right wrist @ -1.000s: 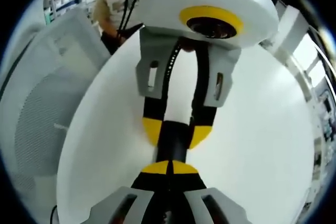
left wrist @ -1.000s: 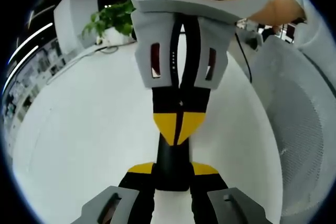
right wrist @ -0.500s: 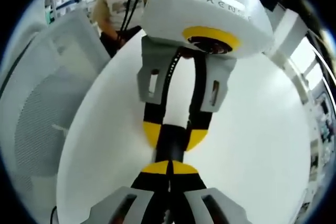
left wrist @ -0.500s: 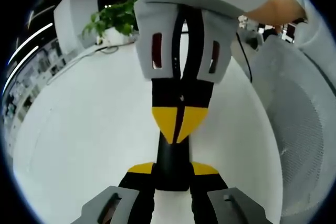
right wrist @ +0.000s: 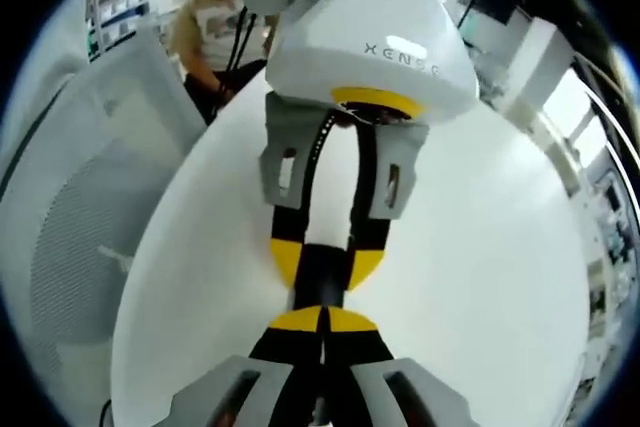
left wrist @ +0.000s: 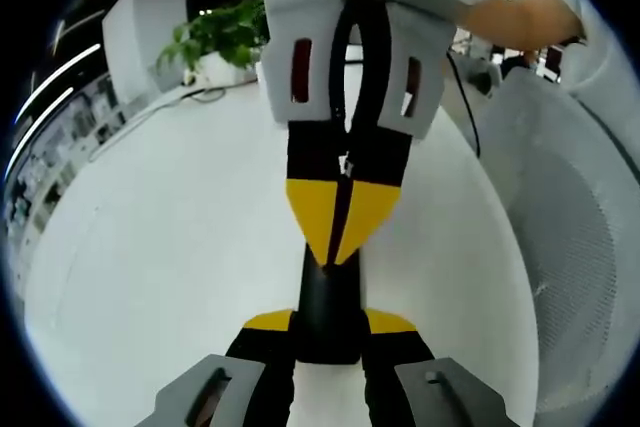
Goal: Press the specified remote control buttons in sequence, fully releasing each button before pressing the next.
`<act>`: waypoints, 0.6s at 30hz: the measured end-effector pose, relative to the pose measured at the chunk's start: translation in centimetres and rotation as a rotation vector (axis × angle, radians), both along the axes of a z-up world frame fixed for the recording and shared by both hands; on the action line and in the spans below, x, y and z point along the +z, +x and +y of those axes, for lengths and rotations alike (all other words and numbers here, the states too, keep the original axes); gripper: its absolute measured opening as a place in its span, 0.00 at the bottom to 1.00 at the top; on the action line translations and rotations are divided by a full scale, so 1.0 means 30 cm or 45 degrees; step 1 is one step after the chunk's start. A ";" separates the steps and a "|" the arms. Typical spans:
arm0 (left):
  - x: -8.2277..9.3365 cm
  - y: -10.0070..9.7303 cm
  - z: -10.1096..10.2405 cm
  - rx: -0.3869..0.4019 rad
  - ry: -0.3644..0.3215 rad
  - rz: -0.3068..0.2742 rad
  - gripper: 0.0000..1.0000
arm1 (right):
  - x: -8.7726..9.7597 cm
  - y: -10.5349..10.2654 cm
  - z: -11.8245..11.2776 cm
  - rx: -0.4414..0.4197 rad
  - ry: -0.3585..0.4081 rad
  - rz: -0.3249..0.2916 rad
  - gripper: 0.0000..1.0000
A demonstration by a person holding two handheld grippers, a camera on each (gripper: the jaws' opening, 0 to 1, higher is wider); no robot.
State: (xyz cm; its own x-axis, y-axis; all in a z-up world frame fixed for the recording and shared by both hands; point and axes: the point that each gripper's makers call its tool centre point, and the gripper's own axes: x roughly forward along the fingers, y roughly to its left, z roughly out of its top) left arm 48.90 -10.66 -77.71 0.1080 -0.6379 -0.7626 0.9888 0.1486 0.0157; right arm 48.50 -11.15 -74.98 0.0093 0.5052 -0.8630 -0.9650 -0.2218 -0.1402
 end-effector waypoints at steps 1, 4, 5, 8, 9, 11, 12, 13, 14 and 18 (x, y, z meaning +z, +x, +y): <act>0.000 0.000 0.000 0.000 0.000 0.000 0.24 | 0.000 0.001 0.000 -0.002 0.003 -0.001 0.00; 0.000 0.000 -0.001 0.000 0.000 0.000 0.24 | 0.005 -0.002 0.000 -0.008 0.015 0.004 0.00; 0.000 0.000 -0.001 -0.001 0.000 0.000 0.24 | 0.007 -0.003 0.000 -0.010 0.021 0.007 0.00; 0.000 0.000 -0.001 -0.001 0.001 0.000 0.24 | 0.012 -0.006 0.005 -0.040 0.045 0.027 0.11; 0.000 -0.001 -0.001 -0.001 0.001 0.000 0.24 | 0.014 -0.003 0.006 -0.034 0.054 0.013 0.11; 0.001 -0.001 -0.001 -0.001 0.001 0.000 0.24 | 0.015 -0.001 0.004 -0.039 0.055 0.010 0.12; 0.001 -0.002 -0.001 -0.001 0.001 0.000 0.24 | 0.015 -0.002 0.004 -0.041 0.057 0.011 0.13; 0.001 -0.002 -0.001 -0.001 0.001 -0.001 0.24 | 0.016 0.000 0.002 -0.042 0.059 0.005 0.13; 0.000 -0.002 -0.002 -0.001 0.001 -0.001 0.24 | 0.016 0.001 0.000 -0.044 0.061 0.001 0.14; -0.001 0.000 -0.001 0.000 0.000 -0.001 0.24 | 0.016 0.002 -0.004 -0.055 0.072 0.001 0.19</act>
